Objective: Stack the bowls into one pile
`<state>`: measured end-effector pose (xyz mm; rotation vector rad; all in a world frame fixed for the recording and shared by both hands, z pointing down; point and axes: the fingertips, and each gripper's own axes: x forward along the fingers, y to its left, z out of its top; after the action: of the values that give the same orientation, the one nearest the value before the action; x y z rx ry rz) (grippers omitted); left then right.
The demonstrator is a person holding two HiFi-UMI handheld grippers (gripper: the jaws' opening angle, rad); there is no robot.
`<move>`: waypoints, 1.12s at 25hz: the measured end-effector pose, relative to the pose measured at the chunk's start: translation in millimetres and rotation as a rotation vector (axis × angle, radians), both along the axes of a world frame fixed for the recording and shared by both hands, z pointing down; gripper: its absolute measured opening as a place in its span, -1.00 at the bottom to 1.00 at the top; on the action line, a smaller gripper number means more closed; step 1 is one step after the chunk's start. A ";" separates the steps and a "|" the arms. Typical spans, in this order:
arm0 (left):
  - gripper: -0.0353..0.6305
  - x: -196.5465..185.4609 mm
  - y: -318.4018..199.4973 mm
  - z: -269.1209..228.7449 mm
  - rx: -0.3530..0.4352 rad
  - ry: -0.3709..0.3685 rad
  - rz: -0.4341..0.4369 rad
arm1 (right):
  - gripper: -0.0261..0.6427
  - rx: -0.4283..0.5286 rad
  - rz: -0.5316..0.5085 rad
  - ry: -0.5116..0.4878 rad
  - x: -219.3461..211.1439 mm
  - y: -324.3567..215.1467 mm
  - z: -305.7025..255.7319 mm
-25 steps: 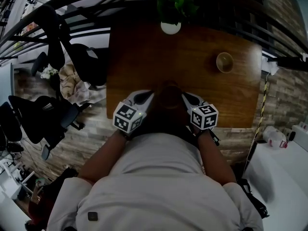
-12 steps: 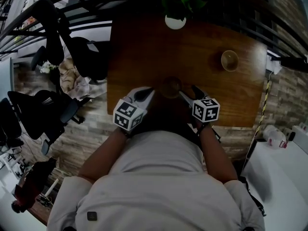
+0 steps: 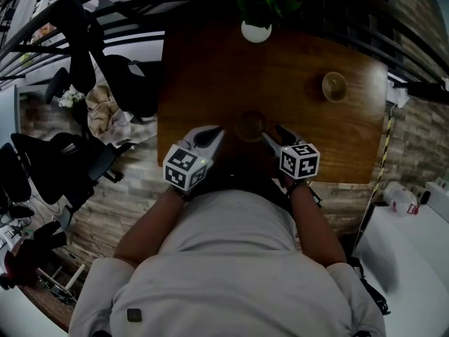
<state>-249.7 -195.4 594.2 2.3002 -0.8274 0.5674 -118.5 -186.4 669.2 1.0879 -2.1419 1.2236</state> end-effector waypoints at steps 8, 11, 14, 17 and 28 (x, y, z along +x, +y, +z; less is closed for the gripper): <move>-0.88 -12.9 9.9 -15.8 0.025 0.007 0.006 | -0.72 0.087 -0.051 0.011 -21.8 7.8 -31.7; -0.88 -19.5 11.9 -26.5 0.046 0.010 0.004 | -0.89 0.126 -0.048 -0.003 -29.5 7.7 -49.0; -0.88 -28.0 15.6 -38.0 0.064 0.017 0.002 | -0.89 0.163 -0.047 -0.015 -40.6 9.0 -69.6; -0.88 -36.9 18.2 -49.1 0.084 0.024 -0.003 | -0.90 0.207 -0.065 -0.007 -52.0 8.8 -87.6; -0.88 -65.5 -2.1 -104.9 0.210 0.046 0.010 | -0.90 0.376 -0.067 0.006 -75.6 -8.6 -165.6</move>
<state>-315.2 -197.5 489.4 2.4989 -0.8904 0.4479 -194.1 -195.0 503.6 1.1521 -2.4445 0.8036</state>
